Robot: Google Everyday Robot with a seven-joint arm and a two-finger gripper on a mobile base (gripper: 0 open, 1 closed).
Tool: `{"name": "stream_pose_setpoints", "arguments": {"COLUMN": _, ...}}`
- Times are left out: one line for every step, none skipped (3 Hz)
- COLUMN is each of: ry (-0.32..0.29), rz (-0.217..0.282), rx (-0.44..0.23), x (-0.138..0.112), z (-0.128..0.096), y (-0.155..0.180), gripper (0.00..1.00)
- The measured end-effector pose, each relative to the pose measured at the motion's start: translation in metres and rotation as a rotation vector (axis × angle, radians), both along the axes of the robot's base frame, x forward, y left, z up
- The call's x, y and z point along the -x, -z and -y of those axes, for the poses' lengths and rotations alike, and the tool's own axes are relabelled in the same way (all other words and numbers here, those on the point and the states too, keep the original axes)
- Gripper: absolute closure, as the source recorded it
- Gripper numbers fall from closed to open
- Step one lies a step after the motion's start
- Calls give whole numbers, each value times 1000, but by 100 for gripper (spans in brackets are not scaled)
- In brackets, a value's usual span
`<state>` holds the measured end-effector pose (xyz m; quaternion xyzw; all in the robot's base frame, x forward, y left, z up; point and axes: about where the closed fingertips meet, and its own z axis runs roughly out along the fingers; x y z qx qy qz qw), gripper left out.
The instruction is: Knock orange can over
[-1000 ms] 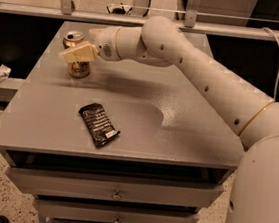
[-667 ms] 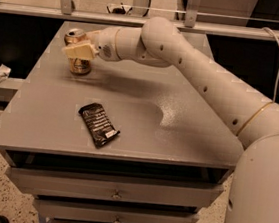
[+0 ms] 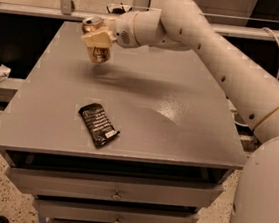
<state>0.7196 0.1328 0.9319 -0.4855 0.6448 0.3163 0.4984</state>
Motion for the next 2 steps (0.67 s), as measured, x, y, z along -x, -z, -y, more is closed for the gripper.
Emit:
{"name": "stream_pose_setpoints", "arguments": {"ry": 10, "rz": 35, "rx": 127, "x": -18, "z": 31, "y": -25, "gripper": 100}}
{"name": "stream_pose_setpoints", "arguments": {"ry": -21, "rz": 39, "rx": 312, "x": -24, "z": 59, "y": -17, "gripper": 100}}
